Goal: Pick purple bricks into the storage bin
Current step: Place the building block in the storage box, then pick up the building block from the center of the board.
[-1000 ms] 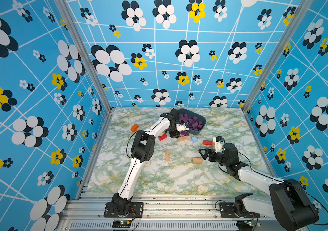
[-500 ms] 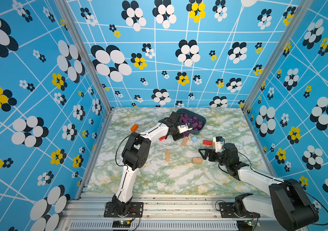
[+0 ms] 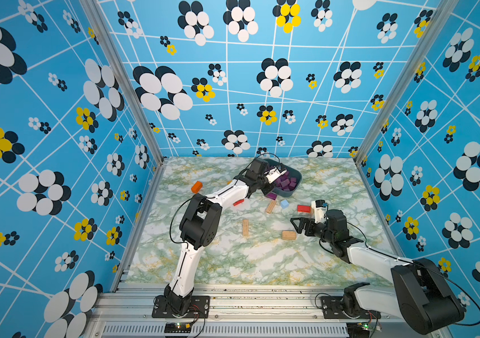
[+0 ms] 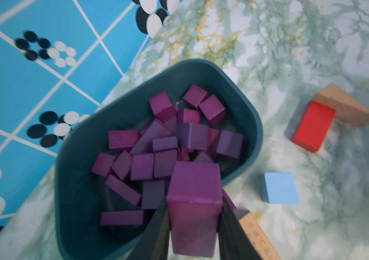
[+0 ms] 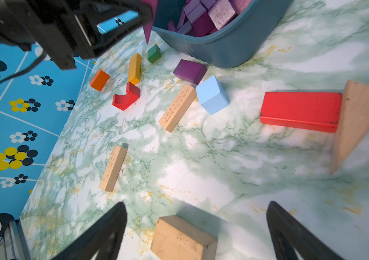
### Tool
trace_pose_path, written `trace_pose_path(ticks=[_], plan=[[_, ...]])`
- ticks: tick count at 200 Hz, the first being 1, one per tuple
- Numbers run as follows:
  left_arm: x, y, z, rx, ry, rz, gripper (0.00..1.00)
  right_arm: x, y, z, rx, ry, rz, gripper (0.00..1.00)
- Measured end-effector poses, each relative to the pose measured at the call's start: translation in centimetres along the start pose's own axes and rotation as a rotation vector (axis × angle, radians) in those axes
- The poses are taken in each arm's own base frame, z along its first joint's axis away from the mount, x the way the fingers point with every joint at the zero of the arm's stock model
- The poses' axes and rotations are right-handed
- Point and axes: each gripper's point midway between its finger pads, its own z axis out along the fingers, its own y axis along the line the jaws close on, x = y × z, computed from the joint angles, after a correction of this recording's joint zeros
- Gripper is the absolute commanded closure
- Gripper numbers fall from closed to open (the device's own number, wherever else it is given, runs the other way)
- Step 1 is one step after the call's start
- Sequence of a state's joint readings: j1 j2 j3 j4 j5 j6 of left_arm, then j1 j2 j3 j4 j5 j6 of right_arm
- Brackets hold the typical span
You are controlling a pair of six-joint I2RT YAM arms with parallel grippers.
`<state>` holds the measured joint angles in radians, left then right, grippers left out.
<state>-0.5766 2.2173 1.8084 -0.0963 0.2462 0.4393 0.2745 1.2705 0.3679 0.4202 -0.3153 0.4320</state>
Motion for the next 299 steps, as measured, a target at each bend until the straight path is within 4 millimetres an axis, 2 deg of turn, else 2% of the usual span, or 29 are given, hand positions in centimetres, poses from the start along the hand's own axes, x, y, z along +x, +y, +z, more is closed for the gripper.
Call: trace_pose_path(ticks=[20,35,44,48,68,82,114,135,154,172,197,213,232,258,269,281,299], plan=[[-2.0,1.6,0.6,-0.051,-0.046,0.001,0.73,0.0,-0.1,0.0,0.002,0.001,0.001,0.01],[-2.6,2.3,1.1,-0.074,-0.061,0.002,0.65,0.0,-0.2,0.0,0.008,-0.002,0.001,0.01],[-2.7,2.6,1.6,-0.080,-0.063,0.000,0.58,-0.1,-0.3,0.0,0.014,-0.004,0.001,0.01],[-2.7,2.7,1.7,-0.086,-0.064,0.000,0.49,-0.1,-0.3,0.0,0.018,-0.006,0.001,0.01],[-2.2,3.2,2.9,-0.105,-0.052,-0.008,0.21,0.0,-0.6,0.1,0.030,-0.006,0.002,0.01],[-1.5,3.3,3.5,-0.110,-0.039,-0.010,0.10,0.1,-0.7,0.1,0.037,-0.002,0.004,0.01],[-0.9,3.3,3.5,-0.131,-0.036,0.001,0.04,0.5,-1.4,0.0,0.074,0.015,0.010,0.02],[0.3,2.1,2.5,-0.168,0.002,0.034,0.01,0.8,-2.7,-0.3,0.157,0.043,0.000,0.02],[0.6,-0.3,0.1,-0.198,0.028,0.073,0.00,-0.1,-3.4,-0.8,0.232,0.048,-0.022,0.02],[-0.6,-2.7,-3.4,-0.220,0.003,0.084,0.01,-1.6,-3.3,-1.3,0.266,0.032,-0.044,0.02],[-3.3,-5.1,-9.6,-0.243,-0.115,0.036,0.01,-3.3,-1.7,-1.3,0.272,0.032,-0.099,0.03],[-3.8,-5.7,-13.0,-0.262,-0.178,-0.024,0.01,-4.4,0.0,-0.8,0.257,0.047,-0.149,0.03],[-2.4,-6.9,-16.0,-0.272,-0.215,-0.092,0.01,-5.5,2.3,0.6,0.232,0.075,-0.209,0.10],[1.5,-9.7,-18.8,-0.261,-0.205,-0.165,0.01,-6.1,4.9,3.5,0.210,0.147,-0.278,0.20],[3.0,-10.6,-19.7,-0.255,-0.203,-0.196,0.01,-6.0,5.6,4.7,0.208,0.179,-0.295,0.21],[4.3,-11.4,-20.8,-0.251,-0.216,-0.223,0.01,-5.7,6.0,5.9,0.207,0.215,-0.312,0.26],[6.3,-12.6,-22.4,-0.243,-0.243,-0.248,0.01,-5.2,6.2,7.6,0.212,0.269,-0.328,0.27]])
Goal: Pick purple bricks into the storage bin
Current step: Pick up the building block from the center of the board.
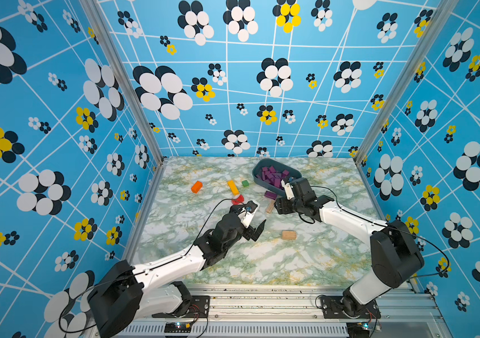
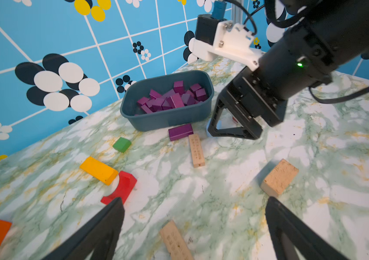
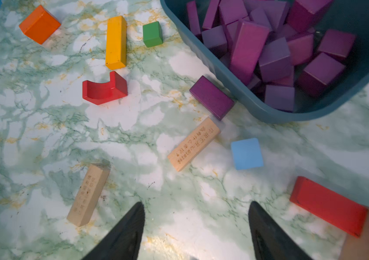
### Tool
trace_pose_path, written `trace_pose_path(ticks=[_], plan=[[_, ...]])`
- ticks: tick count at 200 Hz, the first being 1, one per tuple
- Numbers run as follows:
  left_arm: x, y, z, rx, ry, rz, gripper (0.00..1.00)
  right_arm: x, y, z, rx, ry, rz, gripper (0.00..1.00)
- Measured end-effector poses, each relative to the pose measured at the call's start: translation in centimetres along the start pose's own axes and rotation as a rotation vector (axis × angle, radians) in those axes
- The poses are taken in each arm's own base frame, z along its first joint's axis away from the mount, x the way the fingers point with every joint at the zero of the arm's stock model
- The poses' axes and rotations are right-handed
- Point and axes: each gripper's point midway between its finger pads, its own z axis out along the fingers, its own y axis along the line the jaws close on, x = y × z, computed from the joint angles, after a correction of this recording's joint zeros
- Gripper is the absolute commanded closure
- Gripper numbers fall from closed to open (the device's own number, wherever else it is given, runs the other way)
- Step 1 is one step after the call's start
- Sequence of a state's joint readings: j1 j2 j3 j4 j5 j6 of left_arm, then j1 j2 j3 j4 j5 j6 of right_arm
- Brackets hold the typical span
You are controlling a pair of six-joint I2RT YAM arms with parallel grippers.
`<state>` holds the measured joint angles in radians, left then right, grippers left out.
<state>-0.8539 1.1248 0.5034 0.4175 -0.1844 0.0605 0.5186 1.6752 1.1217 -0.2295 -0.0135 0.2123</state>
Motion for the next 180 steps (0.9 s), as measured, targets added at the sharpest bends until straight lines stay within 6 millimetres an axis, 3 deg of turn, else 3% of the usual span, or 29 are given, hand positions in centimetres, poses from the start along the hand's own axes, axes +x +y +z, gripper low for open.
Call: trace_pose_path(ticks=[32,69,130,180], plan=[[3.0,-0.3,-2.9,0.018,-0.027,-0.008,0.01,-0.9,0.7,2.7,0.006,0.059,-0.041,0.27],[4.0,0.0,-5.0,0.014,-0.104,-0.021,0.00,-2.0,0.9,5.5,0.030,0.103,-0.082,0.25],[3.3,0.1,-5.3,0.011,-0.133,-0.017,0.01,-3.2,0.5,9.3,0.076,0.167,-0.126,0.25],[4.6,-0.1,-4.5,0.015,-0.089,-0.004,0.01,-4.6,0.0,11.4,0.123,0.197,-0.212,0.24]])
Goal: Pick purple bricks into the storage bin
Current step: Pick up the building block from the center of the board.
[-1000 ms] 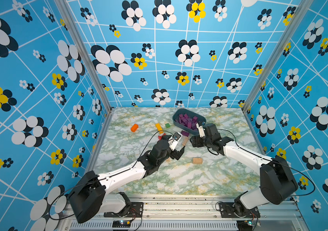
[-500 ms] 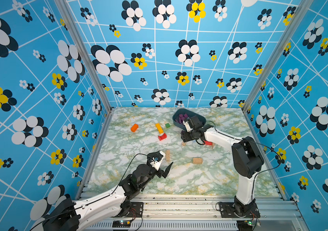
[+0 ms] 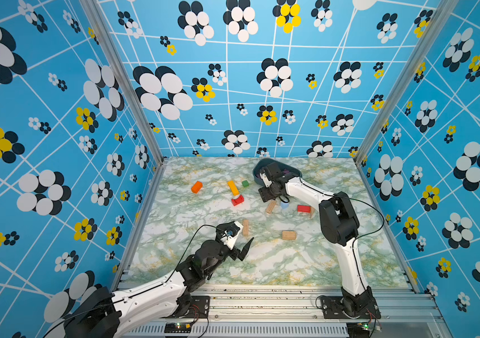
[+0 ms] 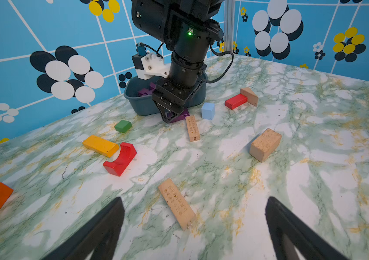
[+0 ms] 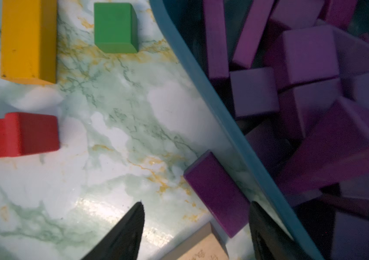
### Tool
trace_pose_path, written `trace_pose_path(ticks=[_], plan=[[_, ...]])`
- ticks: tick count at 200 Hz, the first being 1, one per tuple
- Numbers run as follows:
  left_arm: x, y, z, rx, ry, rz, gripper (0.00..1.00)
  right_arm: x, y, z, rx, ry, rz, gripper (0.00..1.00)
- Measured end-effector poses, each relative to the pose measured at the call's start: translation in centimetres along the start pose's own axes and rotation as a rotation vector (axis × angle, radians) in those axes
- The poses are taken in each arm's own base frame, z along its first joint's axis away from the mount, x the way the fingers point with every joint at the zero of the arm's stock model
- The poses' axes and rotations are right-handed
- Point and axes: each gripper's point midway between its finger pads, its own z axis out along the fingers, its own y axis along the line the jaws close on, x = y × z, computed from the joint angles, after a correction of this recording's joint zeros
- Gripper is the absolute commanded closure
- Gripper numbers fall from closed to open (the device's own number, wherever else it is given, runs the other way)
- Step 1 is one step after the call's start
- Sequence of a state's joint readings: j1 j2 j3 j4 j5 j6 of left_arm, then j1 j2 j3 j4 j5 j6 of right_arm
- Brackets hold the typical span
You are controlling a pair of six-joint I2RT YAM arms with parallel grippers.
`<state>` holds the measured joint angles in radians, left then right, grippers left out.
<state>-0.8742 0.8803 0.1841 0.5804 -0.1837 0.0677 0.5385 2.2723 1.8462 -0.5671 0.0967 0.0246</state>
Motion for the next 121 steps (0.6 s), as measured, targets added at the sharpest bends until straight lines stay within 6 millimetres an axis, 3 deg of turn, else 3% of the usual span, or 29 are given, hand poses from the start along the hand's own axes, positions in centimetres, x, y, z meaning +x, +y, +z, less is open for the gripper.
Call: trace_pose_path(ticks=[47,121], plan=[[0.3,-0.1,0.2,0.001,0.012,0.005,0.01,0.1,-0.4,1.6,0.033,0.062,-0.108,0.24],[1.2,-0.2,0.5,0.002,0.041,0.011,0.01,0.9,0.1,1.7,-0.028,0.095,-0.210,0.26]])
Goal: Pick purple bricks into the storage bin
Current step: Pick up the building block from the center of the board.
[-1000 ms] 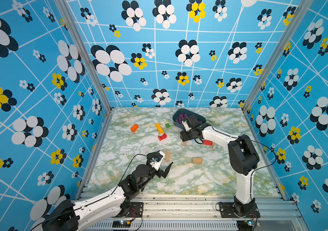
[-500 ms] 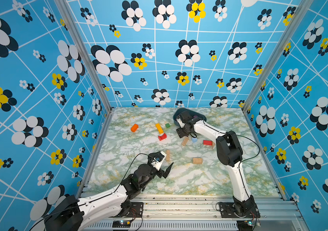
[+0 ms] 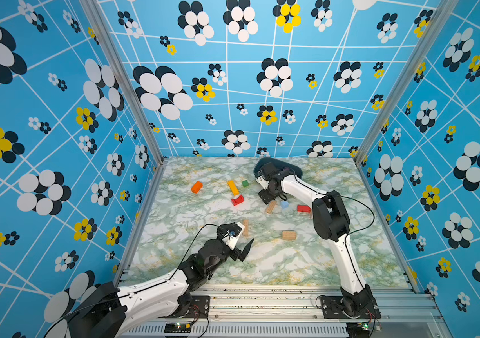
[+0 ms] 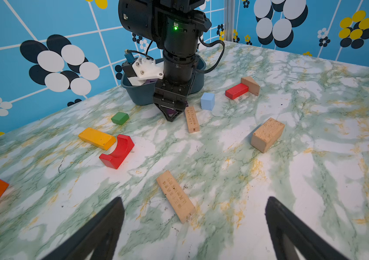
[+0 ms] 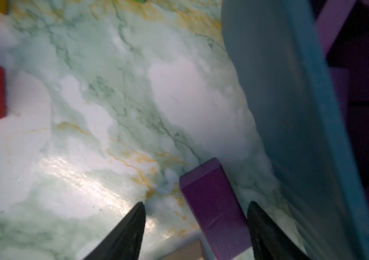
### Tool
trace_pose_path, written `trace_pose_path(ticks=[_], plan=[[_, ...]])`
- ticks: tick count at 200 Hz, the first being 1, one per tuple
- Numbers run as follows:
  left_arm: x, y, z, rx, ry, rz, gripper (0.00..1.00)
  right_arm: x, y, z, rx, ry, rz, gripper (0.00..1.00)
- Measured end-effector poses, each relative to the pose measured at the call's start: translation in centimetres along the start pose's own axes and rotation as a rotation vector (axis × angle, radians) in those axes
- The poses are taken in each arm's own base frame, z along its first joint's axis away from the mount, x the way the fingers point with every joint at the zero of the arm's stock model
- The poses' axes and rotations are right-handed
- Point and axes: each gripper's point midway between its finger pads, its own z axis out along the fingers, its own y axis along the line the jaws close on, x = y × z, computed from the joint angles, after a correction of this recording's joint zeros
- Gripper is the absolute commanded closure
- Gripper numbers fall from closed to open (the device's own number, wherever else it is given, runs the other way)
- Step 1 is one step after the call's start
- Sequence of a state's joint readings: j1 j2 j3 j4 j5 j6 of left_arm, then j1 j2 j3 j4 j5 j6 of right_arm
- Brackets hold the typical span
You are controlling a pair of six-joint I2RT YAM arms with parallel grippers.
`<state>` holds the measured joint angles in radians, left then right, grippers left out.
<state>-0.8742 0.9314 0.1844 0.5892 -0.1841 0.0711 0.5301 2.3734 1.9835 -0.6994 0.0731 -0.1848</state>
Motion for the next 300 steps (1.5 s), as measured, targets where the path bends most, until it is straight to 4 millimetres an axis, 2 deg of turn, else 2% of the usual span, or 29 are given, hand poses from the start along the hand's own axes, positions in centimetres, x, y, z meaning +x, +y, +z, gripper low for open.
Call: trace_pose_path(ticks=[55,116,135,154,172,204,230,266,286,300], plan=[[0.1,0.0,0.0,0.000,0.003,0.004,0.00,-1.0,-0.4,0.0,-0.090,-0.039,0.012,0.36],[-0.1,0.2,0.1,-0.009,0.000,0.004,0.01,0.1,-0.1,0.0,-0.114,0.003,-0.019,0.39],[-0.2,0.2,0.1,-0.015,-0.001,0.003,0.01,0.4,-0.3,0.1,-0.104,0.014,-0.035,0.49],[-0.2,0.3,0.1,-0.018,-0.003,0.003,0.01,0.6,-0.2,0.2,-0.105,0.022,-0.039,0.50],[-0.3,0.5,0.0,-0.027,-0.006,0.002,0.01,0.7,-0.1,0.1,-0.107,0.027,-0.041,0.55],[-0.5,0.6,0.0,-0.035,-0.012,0.000,0.01,0.8,0.4,0.4,-0.114,0.032,-0.054,0.71],[-0.6,0.8,-0.1,-0.046,-0.015,0.000,0.01,0.7,1.0,0.4,-0.130,0.009,-0.057,0.73],[-0.8,1.2,-0.2,-0.069,-0.023,-0.003,0.00,1.2,2.2,-0.5,-0.191,-0.030,-0.012,0.74],[-0.9,1.5,-0.3,-0.081,-0.024,-0.004,0.01,0.0,2.6,-1.9,-0.247,-0.089,0.055,0.76],[-1.0,1.6,-0.4,-0.088,-0.031,-0.006,0.00,-1.3,2.1,-3.7,-0.281,-0.150,0.115,0.76]])
